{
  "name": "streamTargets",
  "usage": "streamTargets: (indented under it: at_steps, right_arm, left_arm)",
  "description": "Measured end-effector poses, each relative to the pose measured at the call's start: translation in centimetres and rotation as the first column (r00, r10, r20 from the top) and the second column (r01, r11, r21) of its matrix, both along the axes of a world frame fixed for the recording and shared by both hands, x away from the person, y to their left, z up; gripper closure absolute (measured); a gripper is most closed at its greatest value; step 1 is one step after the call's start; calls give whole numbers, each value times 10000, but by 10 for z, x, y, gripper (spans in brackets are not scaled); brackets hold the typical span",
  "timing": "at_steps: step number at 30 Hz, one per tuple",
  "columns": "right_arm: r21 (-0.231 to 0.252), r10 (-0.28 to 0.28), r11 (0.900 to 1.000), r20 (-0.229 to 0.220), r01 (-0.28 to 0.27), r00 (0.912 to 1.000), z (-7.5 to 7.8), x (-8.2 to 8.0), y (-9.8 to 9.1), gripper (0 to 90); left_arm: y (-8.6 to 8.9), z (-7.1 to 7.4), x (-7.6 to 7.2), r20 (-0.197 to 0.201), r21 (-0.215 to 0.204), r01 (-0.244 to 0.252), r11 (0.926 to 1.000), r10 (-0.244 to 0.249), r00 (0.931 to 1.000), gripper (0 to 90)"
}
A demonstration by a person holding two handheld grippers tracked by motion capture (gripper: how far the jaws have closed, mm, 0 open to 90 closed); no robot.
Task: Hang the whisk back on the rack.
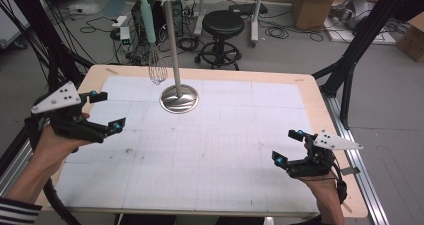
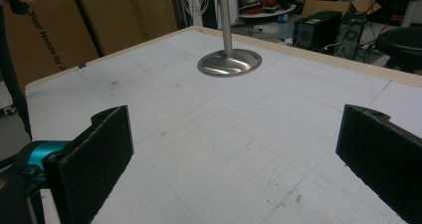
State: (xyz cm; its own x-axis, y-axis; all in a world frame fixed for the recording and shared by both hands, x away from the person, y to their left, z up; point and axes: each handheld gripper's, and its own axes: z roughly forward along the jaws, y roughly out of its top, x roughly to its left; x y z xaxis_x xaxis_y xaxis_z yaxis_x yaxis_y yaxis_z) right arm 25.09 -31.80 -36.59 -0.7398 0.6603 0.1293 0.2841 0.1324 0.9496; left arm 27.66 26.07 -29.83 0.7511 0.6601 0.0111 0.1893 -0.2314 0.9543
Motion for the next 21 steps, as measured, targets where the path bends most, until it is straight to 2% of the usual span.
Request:
streamTargets:
  at_steps: [2,6,9,12,15,21]
  right_arm:
    - [16,-15,10000,-5,15,10000,0,0,0,3]
    - [-2,-30,10000,42,30,10000,-1,0,0,3]
    - [-27,-9,10000,107,10,9999,-1,0,1,3]
    - [-49,22,10000,120,-21,9999,-2,0,2,3]
    - [-72,6,10000,117,-5,9999,-4,1,1,3]
    - [-73,-6,10000,70,6,10000,-6,1,1,3]
  left_arm:
    - [-2,-11,-7,10,-163,42,9999,-42,10000,17]
    - [-8,-35,-19,-16,-179,228,9996,-228,9997,17]
    - [-11,-54,-22,-166,-302,458,9985,-463,9988,17]
    - [-14,-68,-23,-259,-393,459,9982,-470,9986,17]
    - [-15,-73,-23,-253,-434,461,9980,-472,9986,17]
    - [-17,-71,-21,-171,-356,438,9984,-444,9989,17]
